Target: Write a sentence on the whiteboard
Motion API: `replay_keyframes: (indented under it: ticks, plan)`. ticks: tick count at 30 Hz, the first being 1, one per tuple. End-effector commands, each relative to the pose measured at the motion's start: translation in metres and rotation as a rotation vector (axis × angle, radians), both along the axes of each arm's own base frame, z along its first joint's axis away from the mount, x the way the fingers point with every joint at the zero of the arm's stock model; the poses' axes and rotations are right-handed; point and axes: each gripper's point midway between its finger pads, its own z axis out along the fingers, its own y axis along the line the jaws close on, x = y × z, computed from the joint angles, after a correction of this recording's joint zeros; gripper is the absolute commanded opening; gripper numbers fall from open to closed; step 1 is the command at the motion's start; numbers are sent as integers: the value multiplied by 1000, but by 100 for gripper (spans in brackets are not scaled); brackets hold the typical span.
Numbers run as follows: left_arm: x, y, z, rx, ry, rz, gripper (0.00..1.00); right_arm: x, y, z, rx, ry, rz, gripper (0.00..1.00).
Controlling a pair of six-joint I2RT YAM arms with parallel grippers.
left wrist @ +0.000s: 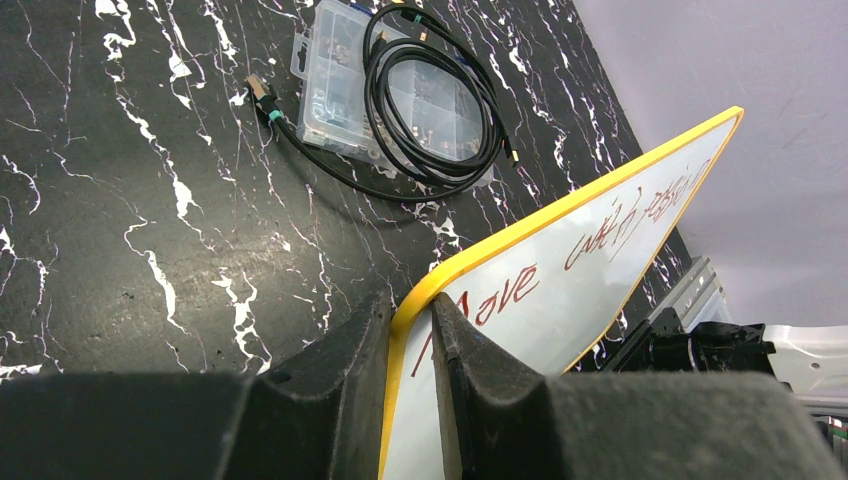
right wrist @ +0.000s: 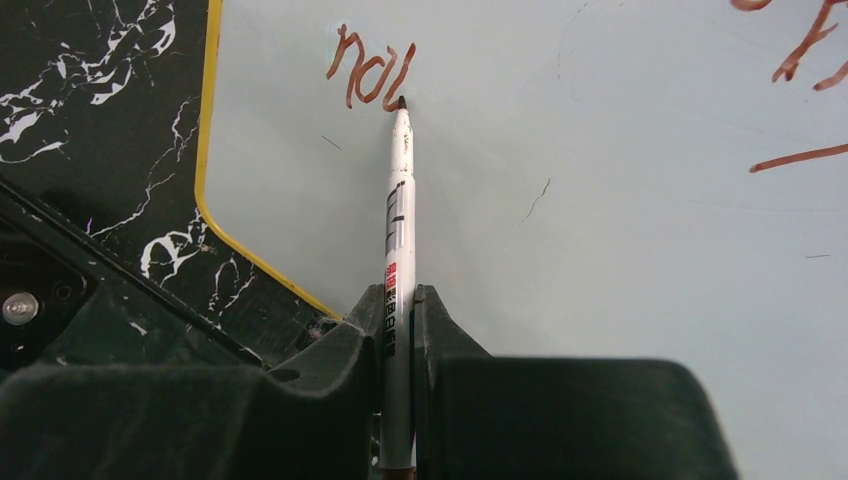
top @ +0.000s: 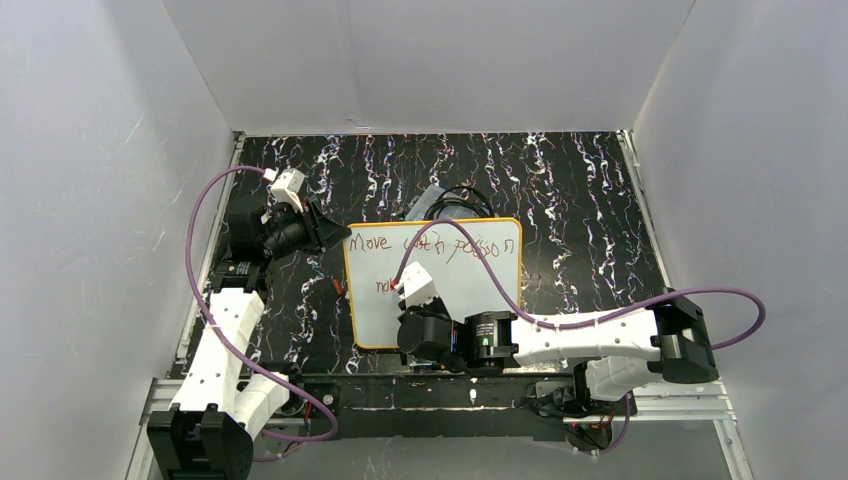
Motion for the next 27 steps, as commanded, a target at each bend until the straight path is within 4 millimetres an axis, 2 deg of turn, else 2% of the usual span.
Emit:
replay_keyframes:
  ticks: [1, 11, 27]
  plan:
    - [-6, -4, 9, -11, -11, -32, 19, 19, -4, 32, 44, -93, -80, 1]
    - [-6, -4, 9, -11, -12, -31, 19, 21, -4, 33, 33, -98, -84, 1]
    - [-7, -4, 9, -12, -12, -31, 19, -2, -19, -9, -37, 41, -35, 1]
